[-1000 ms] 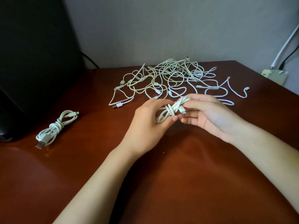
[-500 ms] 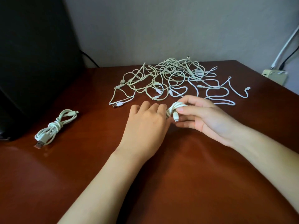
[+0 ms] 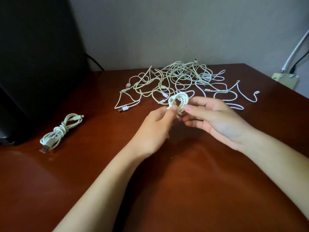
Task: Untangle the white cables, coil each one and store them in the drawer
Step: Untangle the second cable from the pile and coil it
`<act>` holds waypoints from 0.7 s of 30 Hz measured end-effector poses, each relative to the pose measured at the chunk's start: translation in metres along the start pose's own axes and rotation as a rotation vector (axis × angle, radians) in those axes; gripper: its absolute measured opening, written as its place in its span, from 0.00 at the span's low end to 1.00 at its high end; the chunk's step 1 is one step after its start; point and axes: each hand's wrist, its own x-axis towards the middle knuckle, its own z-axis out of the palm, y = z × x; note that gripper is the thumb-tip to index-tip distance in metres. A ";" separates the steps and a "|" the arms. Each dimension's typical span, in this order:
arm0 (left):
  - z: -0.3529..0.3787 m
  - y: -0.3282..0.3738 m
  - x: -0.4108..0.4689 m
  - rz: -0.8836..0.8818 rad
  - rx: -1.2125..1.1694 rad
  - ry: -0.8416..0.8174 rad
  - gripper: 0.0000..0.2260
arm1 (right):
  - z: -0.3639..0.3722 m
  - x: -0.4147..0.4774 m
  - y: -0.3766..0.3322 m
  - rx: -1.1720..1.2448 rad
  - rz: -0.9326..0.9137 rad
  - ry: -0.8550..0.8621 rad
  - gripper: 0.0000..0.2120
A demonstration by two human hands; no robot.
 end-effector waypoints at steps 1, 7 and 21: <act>0.000 0.000 0.000 -0.002 0.005 -0.005 0.16 | 0.000 0.000 0.000 -0.001 0.000 0.009 0.13; -0.001 -0.001 0.000 0.010 -0.021 -0.090 0.14 | 0.000 0.000 -0.001 0.013 0.034 0.037 0.10; -0.006 -0.004 0.002 -0.031 -0.191 -0.149 0.10 | 0.002 0.001 -0.001 0.048 -0.017 0.046 0.11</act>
